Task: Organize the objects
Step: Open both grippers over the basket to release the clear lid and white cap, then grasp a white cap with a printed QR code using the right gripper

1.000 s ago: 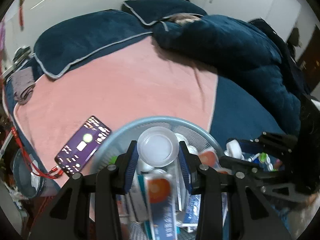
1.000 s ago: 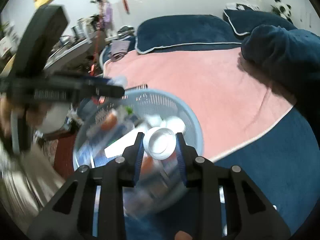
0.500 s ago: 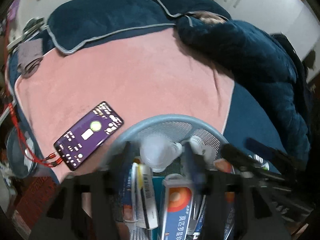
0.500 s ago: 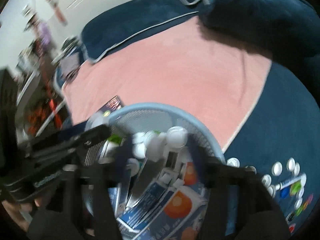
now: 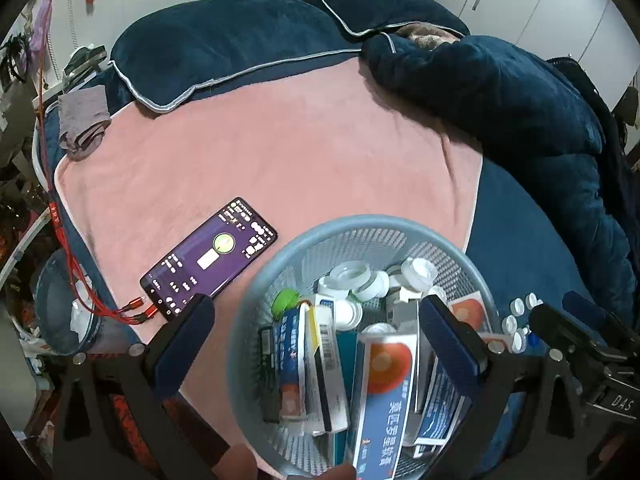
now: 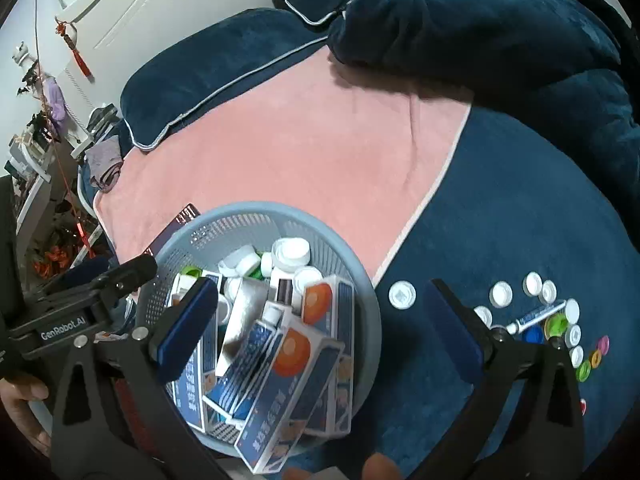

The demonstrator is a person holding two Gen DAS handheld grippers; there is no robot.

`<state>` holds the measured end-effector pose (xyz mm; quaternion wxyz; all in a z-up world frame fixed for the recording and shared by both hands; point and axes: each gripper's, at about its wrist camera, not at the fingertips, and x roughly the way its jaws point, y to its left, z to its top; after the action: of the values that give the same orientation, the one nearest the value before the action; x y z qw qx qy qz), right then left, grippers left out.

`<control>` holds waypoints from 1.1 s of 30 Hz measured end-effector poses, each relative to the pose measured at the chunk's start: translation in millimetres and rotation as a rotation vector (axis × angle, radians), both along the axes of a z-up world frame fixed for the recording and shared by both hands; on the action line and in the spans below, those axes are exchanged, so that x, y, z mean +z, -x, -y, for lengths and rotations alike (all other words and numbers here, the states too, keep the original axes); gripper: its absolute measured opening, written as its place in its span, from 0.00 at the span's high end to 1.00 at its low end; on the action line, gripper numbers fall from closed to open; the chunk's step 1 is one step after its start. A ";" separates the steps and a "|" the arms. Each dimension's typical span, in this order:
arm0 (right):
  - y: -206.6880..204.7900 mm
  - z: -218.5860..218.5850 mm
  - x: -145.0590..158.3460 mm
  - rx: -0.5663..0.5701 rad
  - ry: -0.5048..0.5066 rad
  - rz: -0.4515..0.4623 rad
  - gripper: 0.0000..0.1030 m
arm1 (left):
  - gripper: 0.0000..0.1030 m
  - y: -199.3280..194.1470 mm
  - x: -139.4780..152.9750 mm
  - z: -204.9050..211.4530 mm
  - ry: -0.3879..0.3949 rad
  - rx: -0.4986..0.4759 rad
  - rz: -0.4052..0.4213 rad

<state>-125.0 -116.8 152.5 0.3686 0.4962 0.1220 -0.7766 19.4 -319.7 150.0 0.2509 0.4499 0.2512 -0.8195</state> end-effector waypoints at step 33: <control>-4.1 -74.9 -4.7 -0.141 -0.004 0.052 0.00 | 0.01 20.6 12.7 -75.6 0.102 -0.177 0.048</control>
<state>-120.9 -41.8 147.8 0.3152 0.5244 0.0787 -0.7871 -1.3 -244.0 162.6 0.2062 0.4766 0.1622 -0.8391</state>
